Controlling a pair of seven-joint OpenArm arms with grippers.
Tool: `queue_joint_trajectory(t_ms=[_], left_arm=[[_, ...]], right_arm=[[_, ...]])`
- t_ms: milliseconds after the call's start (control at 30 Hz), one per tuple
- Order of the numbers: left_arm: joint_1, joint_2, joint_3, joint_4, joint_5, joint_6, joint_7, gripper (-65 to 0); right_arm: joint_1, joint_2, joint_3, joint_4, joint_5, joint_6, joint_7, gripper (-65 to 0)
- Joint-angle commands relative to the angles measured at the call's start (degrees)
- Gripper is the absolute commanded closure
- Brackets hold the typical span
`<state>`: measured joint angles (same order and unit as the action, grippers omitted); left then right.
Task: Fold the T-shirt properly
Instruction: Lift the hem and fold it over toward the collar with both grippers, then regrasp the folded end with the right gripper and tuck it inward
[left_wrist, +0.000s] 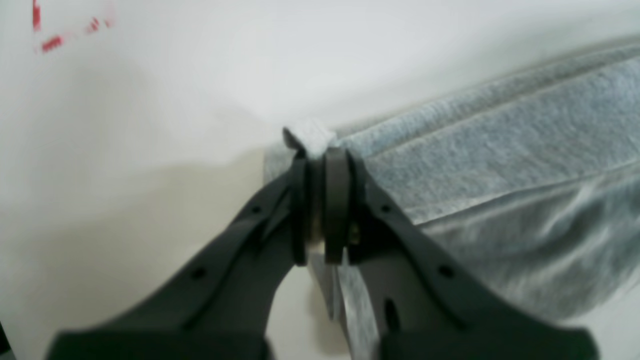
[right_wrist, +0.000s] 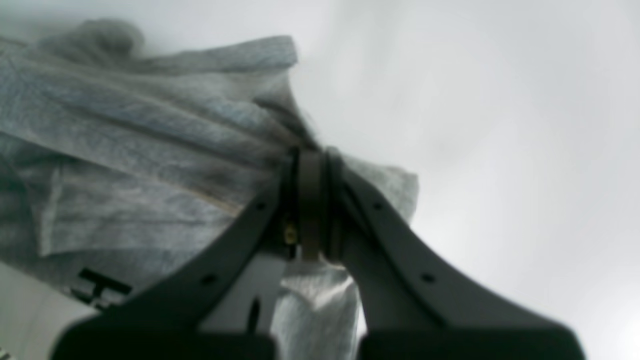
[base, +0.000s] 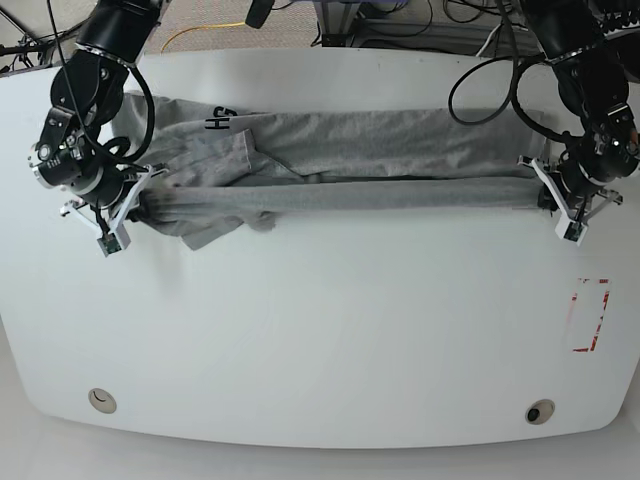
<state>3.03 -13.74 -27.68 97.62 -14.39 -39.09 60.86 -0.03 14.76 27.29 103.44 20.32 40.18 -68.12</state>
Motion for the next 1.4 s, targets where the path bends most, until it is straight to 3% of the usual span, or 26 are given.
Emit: queue_joint_trajectory(t_ms=[0, 100, 167, 200, 367, 433, 567, 733, 933, 1167, 1367], left_arm=[[0.5, -1.2, -0.4, 1.2, 1.1, 0.4, -0.3, -2.1], [1.7, -1.3, -0.4, 1.0, 1.2, 0.4, -0.3, -2.4], [1.8, -1.3, -0.4, 0.8, 1.2, 0.4, -0.3, -3.8], [1.8, -1.3, -0.4, 0.8, 1.3, 0.4, -0.3, -6.1], [1.8, -1.3, -0.4, 0.8, 1.3, 0.6, 0.5, -30.3], [1.8, -1.3, -0.1, 1.1, 1.3, 0.6, 0.8, -37.5], [1.4, -1.3, -0.1, 1.3, 1.2, 0.5, 3.7, -40.0], [1.5, -2.3, -0.1, 5.5, 0.9, 0.5, 5.3, -40.3], [1.7, -2.5, -0.4, 11.4, 0.9, 0.5, 5.3, -40.3], [1.8, -2.5, -0.5, 11.7, 1.2, 0.5, 5.4, -40.3], [3.3, -2.5, -0.5, 11.7, 1.2, 0.5, 5.1, -40.3]], right_arm=[[-1.2, 1.0, 0.4, 1.1, -0.8, -0.2, 0.6, 0.0], [-3.7, 1.0, 0.4, 1.2, -0.8, -0.2, 0.6, -2.2], [-4.8, 1.0, 0.4, 1.2, -0.8, -0.2, 0.6, -8.7], [-5.2, 0.9, 0.4, 1.2, -0.8, -0.2, 0.6, -13.8], [-7.5, 0.9, 1.0, 1.4, -0.8, -0.2, 0.6, -49.9], [-7.7, 0.8, 3.0, 2.1, -0.8, -0.2, 0.6, -57.1], [-7.7, -1.8, 8.5, 6.3, 3.9, -0.2, 0.6, -58.3], [-6.0, -1.6, 8.6, 6.7, 13.2, -0.2, 0.5, -58.3], [-0.5, -2.1, 0.1, 0.8, 13.1, -0.2, 0.5, -58.3], [6.5, -2.9, -4.3, -10.9, 12.0, -0.2, 1.7, -58.2], [11.9, -0.9, -8.9, -22.2, 12.0, -0.2, 5.8, -58.2]])
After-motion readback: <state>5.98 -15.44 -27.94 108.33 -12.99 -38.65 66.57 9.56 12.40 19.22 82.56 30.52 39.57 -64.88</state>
